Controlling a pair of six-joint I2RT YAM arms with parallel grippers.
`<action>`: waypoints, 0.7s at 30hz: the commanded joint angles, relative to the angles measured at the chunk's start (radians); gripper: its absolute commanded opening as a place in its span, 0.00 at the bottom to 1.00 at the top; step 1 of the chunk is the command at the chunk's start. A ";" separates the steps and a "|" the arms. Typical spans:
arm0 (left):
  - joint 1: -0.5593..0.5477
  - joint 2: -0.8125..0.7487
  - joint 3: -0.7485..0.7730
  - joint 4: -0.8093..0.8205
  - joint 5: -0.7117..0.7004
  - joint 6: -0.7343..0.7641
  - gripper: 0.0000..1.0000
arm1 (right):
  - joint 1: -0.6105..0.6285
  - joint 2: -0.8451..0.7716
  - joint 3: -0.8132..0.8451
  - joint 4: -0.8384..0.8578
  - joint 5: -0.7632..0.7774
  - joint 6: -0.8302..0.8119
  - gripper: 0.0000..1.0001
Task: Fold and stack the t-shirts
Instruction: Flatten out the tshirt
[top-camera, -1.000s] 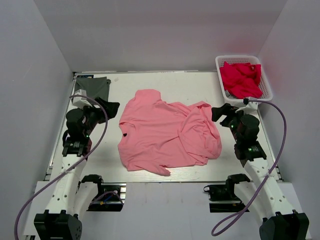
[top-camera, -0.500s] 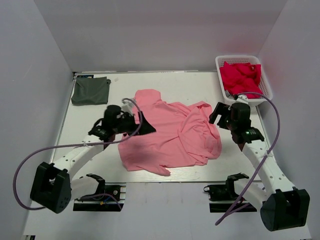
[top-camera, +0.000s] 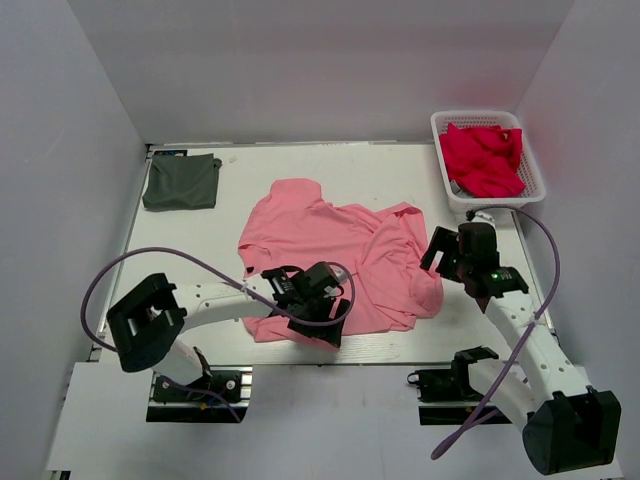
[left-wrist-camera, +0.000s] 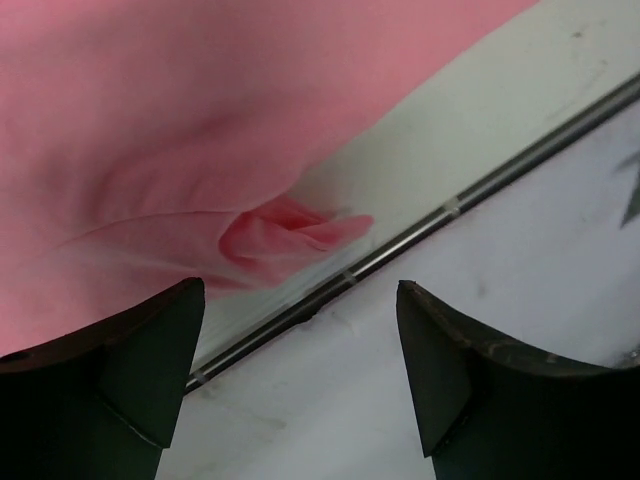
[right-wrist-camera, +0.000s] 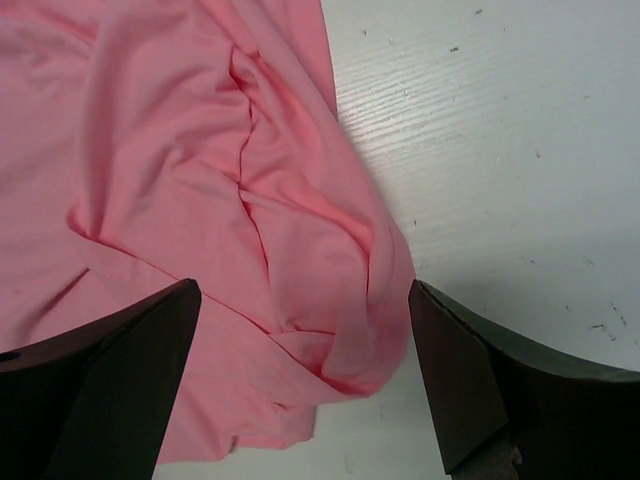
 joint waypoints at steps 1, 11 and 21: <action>-0.037 0.014 0.066 -0.070 -0.113 -0.039 0.83 | 0.000 -0.010 -0.025 -0.014 -0.003 0.024 0.90; -0.069 0.125 0.084 -0.028 -0.098 -0.048 0.26 | 0.001 -0.015 -0.100 0.006 -0.131 0.033 0.90; -0.069 -0.100 0.109 -0.197 -0.294 -0.124 0.00 | 0.001 0.058 -0.125 0.015 -0.103 0.067 0.83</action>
